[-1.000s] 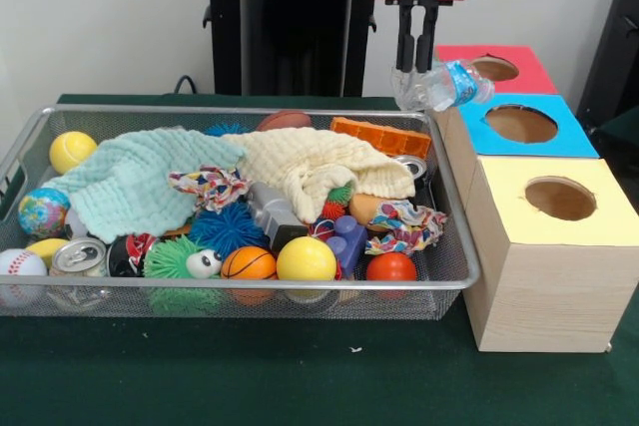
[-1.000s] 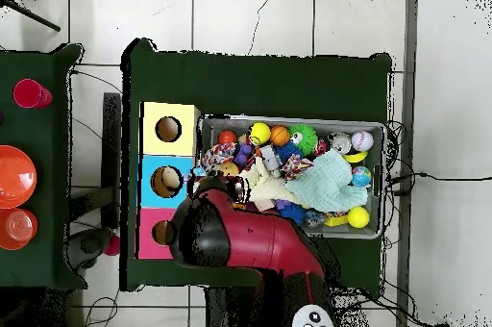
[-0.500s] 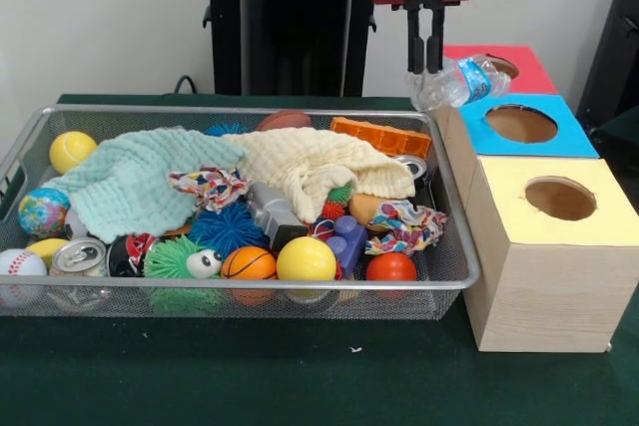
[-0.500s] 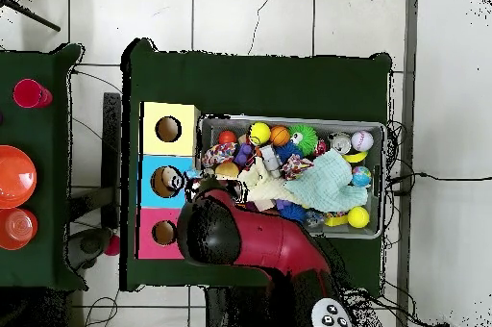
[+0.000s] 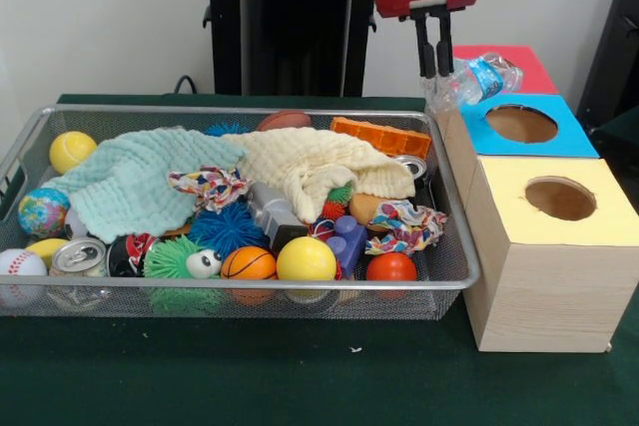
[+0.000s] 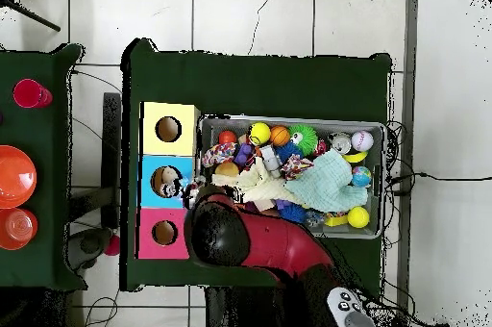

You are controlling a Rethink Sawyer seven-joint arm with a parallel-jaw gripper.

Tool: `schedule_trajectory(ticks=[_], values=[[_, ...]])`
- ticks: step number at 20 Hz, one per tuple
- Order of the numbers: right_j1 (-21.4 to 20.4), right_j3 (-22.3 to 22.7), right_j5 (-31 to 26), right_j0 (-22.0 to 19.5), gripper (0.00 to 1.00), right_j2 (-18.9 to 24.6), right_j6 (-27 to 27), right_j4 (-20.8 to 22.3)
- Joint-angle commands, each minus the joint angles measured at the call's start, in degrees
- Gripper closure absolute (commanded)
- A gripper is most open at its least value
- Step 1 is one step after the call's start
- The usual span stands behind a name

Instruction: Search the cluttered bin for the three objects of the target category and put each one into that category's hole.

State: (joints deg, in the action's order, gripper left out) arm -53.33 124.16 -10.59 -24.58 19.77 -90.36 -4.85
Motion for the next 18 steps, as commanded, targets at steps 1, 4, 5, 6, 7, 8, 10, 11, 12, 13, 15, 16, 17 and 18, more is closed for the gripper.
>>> schedule_trajectory(ticks=[1,4,5,6,7,8,10,11,12,13,15,16,17,18], values=[[2.84,6.05,5.22,-4.02,1.00,11.47,-13.09,-2.06],[3.19,6.30,5.83,-4.60,1.00,12.44,-13.51,-1.92],[3.27,6.17,5.91,-4.73,1.00,12.57,-13.61,-2.01],[3.17,6.18,5.83,-4.62,1.00,12.50,-13.81,-2.21],[3.18,5.71,5.49,-4.38,1.00,12.28,-13.78,-2.48],[3.01,5.48,5.13,-4.08,1.00,12.02,-13.77,-2.68],[2.66,5.81,5.27,-3.89,1.00,12.05,-14.03,-2.75],[2.65,5.82,5.34,-3.80,1.00,12.01,-14.09,-2.77],[2.64,5.82,5.41,-3.72,1.00,11.97,-14.15,-2.79],[2.57,6.08,5.44,-4.04,1.00,12.51,-14.28,-2.88],[2.49,6.64,5.53,-4.91,1.00,13.95,-14.53,-3.06],[2.69,7.00,5.56,-5.55,1.00,15.07,-14.78,-3.30],[2.68,7.38,5.51,-6.29,1.00,16.12,-15.03,-3.56],[2.70,7.62,5.47,-6.73,1.00,16.72,-15.16,-3.74]])
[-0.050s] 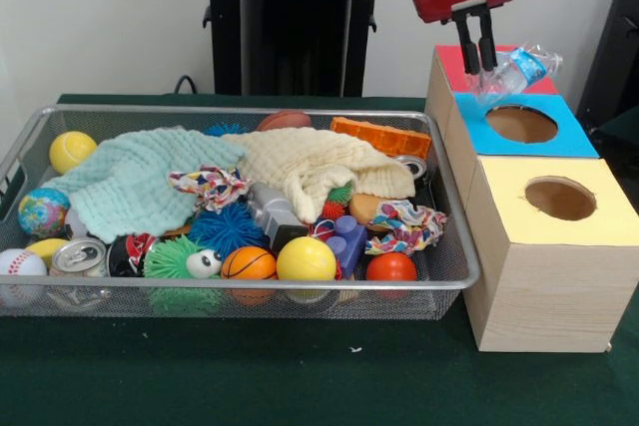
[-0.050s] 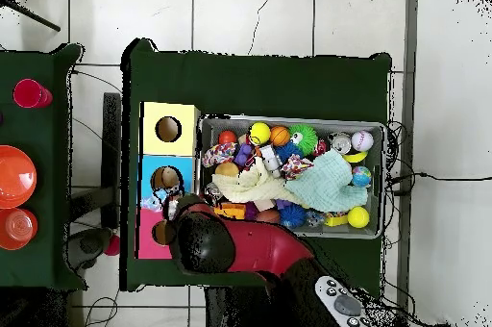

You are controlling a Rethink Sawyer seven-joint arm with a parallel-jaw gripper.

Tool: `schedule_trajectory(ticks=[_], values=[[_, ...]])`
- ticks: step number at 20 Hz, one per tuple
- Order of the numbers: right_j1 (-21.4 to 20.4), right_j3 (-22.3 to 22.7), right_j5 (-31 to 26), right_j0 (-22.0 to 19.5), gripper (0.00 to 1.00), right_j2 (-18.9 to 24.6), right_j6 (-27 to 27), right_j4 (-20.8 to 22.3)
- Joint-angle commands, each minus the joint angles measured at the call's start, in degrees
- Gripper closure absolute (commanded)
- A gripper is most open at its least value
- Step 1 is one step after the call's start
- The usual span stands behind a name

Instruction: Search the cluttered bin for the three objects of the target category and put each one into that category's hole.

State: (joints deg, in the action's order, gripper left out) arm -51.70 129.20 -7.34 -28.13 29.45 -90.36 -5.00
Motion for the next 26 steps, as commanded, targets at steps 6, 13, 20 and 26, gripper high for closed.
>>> schedule_trajectory(ticks=[6,13,20,26], values=[[1.44,3.65,2.13,-5.27,1.00,10.37,-15.79,-4.47],[2.32,4.77,1.87,-7.30,1.00,14.00,-17.18,-5.87],[1.27,5.30,-0.25,-9.32,1.00,16.12,-16.14,-8.03],[2.83,5.38,0.00,-12.45,1.00,17.54,-13.91,-7.36]])
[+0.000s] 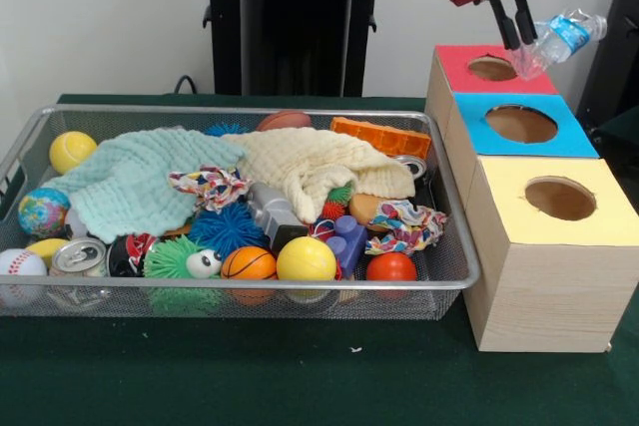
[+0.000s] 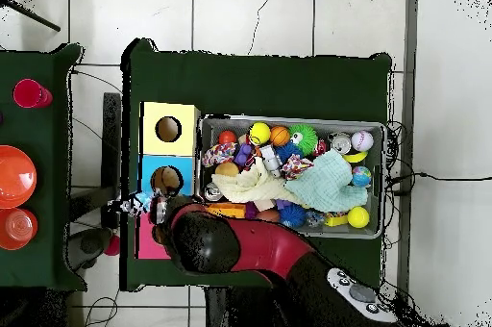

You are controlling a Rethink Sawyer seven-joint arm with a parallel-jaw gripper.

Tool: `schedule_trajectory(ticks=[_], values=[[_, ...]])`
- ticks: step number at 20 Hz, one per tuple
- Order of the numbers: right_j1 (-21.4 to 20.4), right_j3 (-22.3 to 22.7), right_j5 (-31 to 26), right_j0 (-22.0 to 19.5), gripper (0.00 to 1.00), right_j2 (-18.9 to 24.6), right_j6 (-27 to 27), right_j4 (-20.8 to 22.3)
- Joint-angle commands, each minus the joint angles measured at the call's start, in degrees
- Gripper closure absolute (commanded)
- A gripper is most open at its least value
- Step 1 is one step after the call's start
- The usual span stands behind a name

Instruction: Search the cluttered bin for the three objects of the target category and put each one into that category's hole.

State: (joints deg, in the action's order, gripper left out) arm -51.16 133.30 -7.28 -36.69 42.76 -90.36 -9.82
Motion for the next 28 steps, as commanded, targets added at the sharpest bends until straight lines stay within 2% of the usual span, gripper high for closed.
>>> schedule_trajectory(ticks=[1,8,13,21,26,28], values=[[2.59,1.23,-0.23,-4.63,1.00,4.45,-13.30,-2.21],[5.92,0.21,0.51,-7.35,1.00,4.39,-9.79,0.64],[6.38,0.22,0.79,-8.15,1.00,4.92,-10.13,0.68],[4.58,1.37,1.04,-8.24,1.00,7.27,-13.16,-1.04],[2.02,1.03,0.68,-6.06,1.00,2.95,-13.03,-0.98],[1.58,1.13,0.74,-5.55,1.00,2.87,-13.45,-1.27]])
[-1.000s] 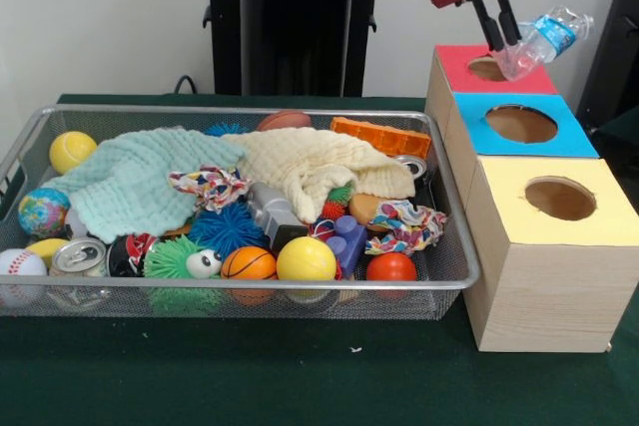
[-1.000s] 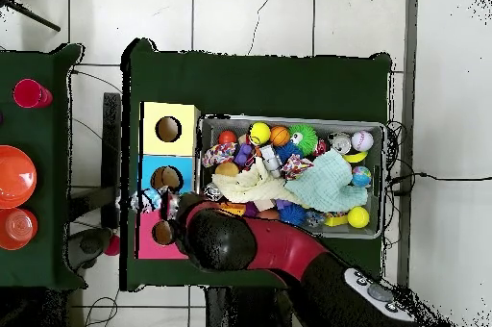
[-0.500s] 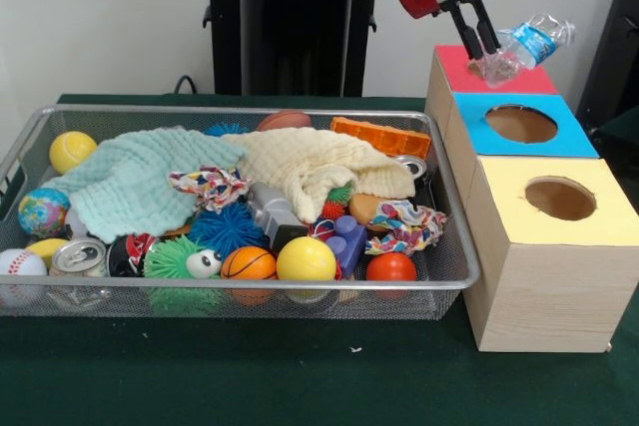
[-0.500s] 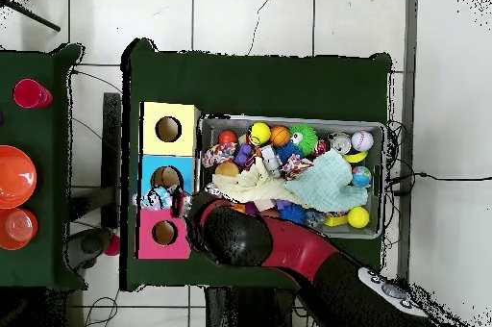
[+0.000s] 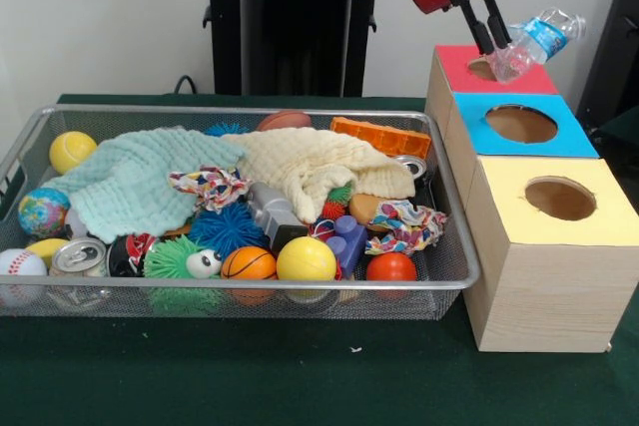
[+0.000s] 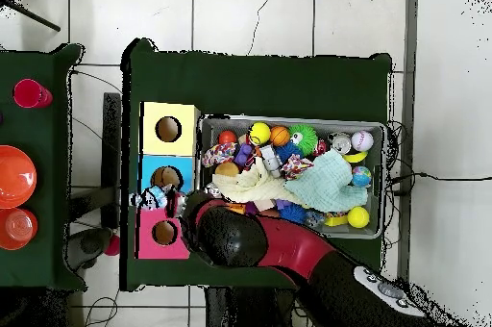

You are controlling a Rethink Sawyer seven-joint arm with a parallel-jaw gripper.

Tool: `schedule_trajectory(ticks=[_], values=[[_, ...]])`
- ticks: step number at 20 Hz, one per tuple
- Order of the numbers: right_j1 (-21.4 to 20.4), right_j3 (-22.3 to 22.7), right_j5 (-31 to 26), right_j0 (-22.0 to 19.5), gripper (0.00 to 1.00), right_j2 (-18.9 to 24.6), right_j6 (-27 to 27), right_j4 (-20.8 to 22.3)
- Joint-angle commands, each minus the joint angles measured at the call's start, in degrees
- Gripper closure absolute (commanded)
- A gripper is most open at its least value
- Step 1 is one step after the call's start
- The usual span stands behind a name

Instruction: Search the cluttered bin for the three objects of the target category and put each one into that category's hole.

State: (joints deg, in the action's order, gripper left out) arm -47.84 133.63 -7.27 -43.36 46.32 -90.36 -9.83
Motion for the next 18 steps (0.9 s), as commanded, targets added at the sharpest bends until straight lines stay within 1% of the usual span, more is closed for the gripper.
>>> schedule_trajectory(ticks=[1,4,8,10,18], values=[[-1.71,0.66,0.90,1.57,1.00,-1.03,-13.39,-1.18],[-0.82,0.14,2.64,2.66,1.00,-2.13,-12.69,-0.13],[1.05,-1.63,6.76,4.64,1.00,-5.71,-10.16,3.02],[2.10,-2.13,8.07,4.91,1.00,-6.44,-9.52,4.04],[3.72,-3.44,9.87,5.54,1.00,-8.01,-8.37,6.60]])
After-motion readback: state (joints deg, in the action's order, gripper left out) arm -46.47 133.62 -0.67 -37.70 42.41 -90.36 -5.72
